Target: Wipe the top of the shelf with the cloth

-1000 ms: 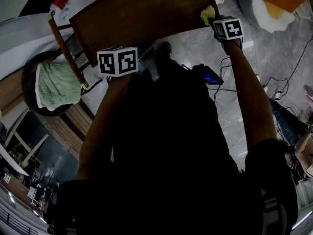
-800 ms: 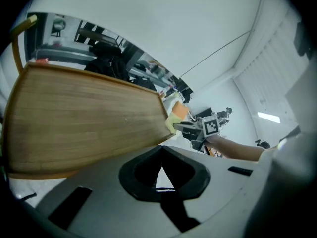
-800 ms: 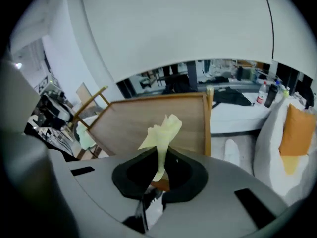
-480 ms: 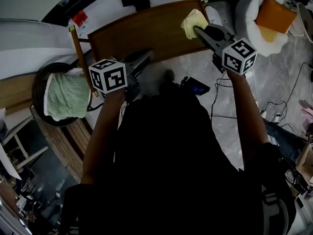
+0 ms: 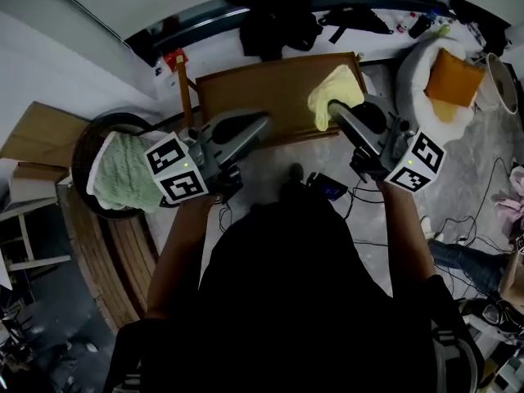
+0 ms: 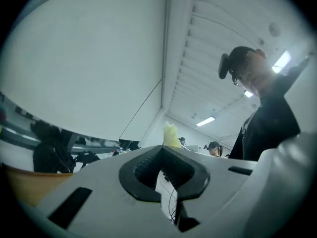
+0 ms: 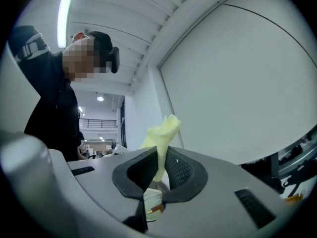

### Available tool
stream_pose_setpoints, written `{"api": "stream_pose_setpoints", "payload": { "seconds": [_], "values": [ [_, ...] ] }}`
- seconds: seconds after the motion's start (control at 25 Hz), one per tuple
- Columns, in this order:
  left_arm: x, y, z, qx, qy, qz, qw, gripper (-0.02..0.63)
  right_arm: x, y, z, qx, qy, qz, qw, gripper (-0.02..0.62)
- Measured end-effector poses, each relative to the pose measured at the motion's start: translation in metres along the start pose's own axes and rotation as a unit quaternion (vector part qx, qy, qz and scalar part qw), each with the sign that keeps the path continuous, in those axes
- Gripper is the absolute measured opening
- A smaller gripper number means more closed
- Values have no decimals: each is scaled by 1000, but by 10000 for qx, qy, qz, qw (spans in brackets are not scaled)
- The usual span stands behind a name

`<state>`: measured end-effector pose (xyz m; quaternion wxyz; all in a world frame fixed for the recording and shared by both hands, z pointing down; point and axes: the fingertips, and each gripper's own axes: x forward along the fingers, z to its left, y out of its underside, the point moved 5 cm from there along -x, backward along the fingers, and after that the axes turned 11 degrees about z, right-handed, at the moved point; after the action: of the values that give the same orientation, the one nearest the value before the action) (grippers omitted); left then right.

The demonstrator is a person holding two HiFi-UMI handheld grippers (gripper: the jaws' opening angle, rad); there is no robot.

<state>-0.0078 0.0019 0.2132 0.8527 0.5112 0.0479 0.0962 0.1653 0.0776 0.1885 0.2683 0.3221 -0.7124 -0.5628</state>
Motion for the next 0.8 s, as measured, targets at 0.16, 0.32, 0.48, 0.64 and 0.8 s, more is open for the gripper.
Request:
{"api": "stream_pose_setpoints", "payload": {
  "seconds": [0.16, 0.32, 0.48, 0.64, 0.8],
  "values": [
    [-45, -12, -53, 432, 52, -225, 9988, 11, 12, -2, 63, -96, -223, 77, 9997, 44],
    [-76, -5, -88, 740, 118, -283, 9968, 11, 18, 12, 107, -13, -228, 135, 9996, 44],
    [-87, 10, -100, 707, 196, -332, 9968, 11, 20, 30, 122, 173, -121, 237, 9995, 44],
    [-85, 16, -108, 653, 253, -201, 9973, 11, 15, 32, 126, 302, -154, 224, 9992, 44],
    [-78, 52, -155, 504, 94, -69, 9987, 11, -21, 47, 162, 274, -325, 283, 9987, 44]
  ]
}}
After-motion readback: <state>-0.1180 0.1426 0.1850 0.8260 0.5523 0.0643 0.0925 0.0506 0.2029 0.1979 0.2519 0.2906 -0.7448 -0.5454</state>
